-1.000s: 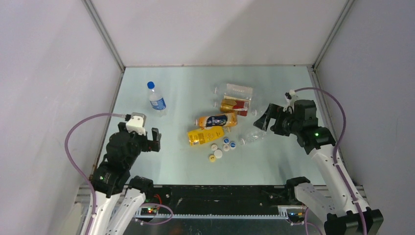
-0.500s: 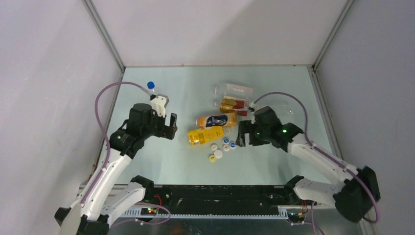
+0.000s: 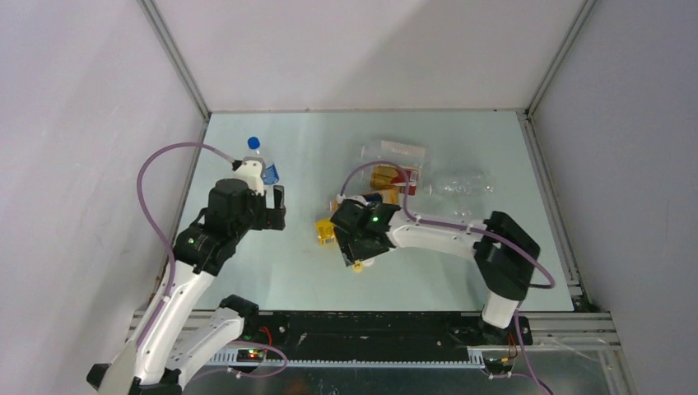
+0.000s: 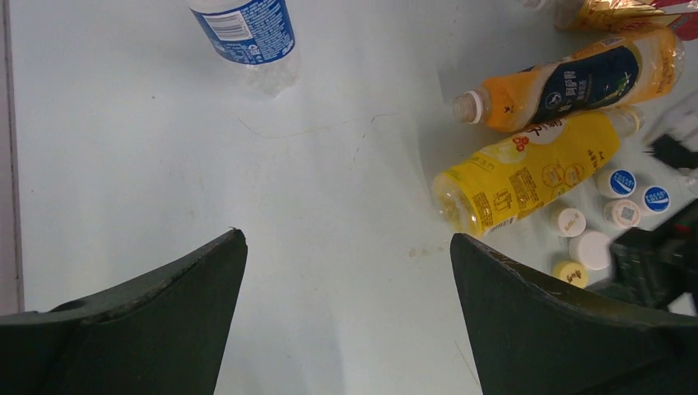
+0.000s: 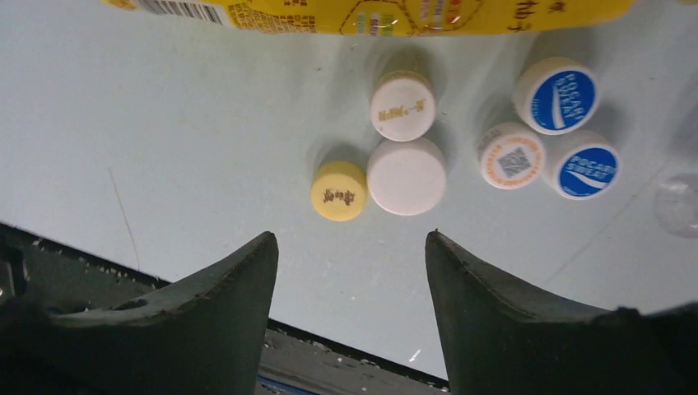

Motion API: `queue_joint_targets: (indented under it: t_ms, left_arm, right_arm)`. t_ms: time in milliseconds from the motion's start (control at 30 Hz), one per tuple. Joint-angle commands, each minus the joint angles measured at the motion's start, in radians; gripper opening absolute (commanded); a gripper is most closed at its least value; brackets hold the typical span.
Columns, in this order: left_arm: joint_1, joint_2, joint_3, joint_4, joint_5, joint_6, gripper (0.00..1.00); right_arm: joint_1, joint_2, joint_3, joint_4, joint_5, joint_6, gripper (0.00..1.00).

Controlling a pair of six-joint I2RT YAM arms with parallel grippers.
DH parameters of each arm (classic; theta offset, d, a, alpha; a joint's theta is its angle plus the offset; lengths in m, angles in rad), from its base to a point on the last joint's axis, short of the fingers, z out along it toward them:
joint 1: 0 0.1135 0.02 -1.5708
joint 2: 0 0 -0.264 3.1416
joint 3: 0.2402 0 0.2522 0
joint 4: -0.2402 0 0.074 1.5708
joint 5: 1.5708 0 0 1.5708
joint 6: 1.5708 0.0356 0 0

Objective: Screw on the bottle caps

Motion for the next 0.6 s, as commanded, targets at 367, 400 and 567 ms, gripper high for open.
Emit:
queue_joint_targets:
  t_ms: [367, 400, 567]
  left_arm:
    - [-0.004, -0.071, 0.026, -0.065, -0.020, -0.014, 0.99]
    - [-0.004, -0.072, 0.025, -0.067, -0.016, -0.016, 0.98]
    - [-0.004, -0.069, 0.028, -0.068, -0.004, -0.021, 0.98]
  right_arm:
    - [0.073, 0.175, 0.096, -0.055, 0.081, 0.226, 0.51]
    - [0.006, 0.176, 0.096, -0.050, 0.085, 0.229, 0.50]
    - [0.077, 0.196, 0.102, -0.040, 0.118, 0.253, 0.47]
